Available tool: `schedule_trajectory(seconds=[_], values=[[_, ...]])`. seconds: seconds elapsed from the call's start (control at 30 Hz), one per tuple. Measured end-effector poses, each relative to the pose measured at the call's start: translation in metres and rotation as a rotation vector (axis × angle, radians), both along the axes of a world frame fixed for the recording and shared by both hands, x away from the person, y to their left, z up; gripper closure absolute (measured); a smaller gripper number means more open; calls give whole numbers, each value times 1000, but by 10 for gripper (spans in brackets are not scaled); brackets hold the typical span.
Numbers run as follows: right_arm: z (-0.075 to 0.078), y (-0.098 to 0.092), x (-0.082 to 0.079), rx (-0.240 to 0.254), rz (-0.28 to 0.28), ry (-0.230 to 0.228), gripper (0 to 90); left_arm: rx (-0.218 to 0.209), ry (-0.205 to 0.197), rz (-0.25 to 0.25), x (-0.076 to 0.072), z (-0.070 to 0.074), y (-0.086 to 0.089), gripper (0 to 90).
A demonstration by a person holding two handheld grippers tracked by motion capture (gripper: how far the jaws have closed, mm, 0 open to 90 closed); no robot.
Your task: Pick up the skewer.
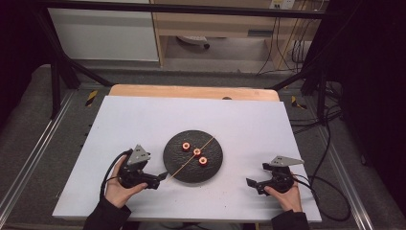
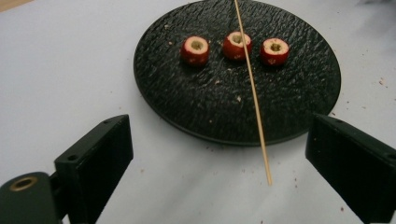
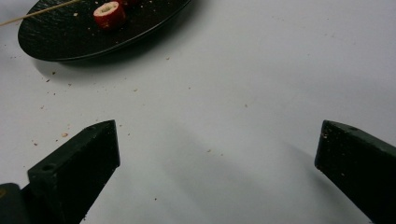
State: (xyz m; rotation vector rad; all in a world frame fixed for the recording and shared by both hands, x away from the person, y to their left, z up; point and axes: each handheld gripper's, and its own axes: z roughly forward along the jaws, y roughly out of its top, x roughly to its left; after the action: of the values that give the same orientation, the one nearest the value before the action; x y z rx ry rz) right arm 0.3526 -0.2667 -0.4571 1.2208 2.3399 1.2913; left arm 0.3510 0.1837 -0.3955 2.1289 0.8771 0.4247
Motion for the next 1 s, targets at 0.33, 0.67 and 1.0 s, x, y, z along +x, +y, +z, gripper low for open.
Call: schedule_trajectory(seconds=[0.33, 0.67, 1.0], values=[[0, 0, 0, -3, 3, 2, 6, 52, 68, -29, 17, 2, -34, 257], [-1, 0, 0, -4, 7, 6, 6, 132, 175, -64, 32, -10, -61, 448], [-1, 1, 0, -3, 10, 7, 6, 203, 222, -67, 37, -12, -72, 636]])
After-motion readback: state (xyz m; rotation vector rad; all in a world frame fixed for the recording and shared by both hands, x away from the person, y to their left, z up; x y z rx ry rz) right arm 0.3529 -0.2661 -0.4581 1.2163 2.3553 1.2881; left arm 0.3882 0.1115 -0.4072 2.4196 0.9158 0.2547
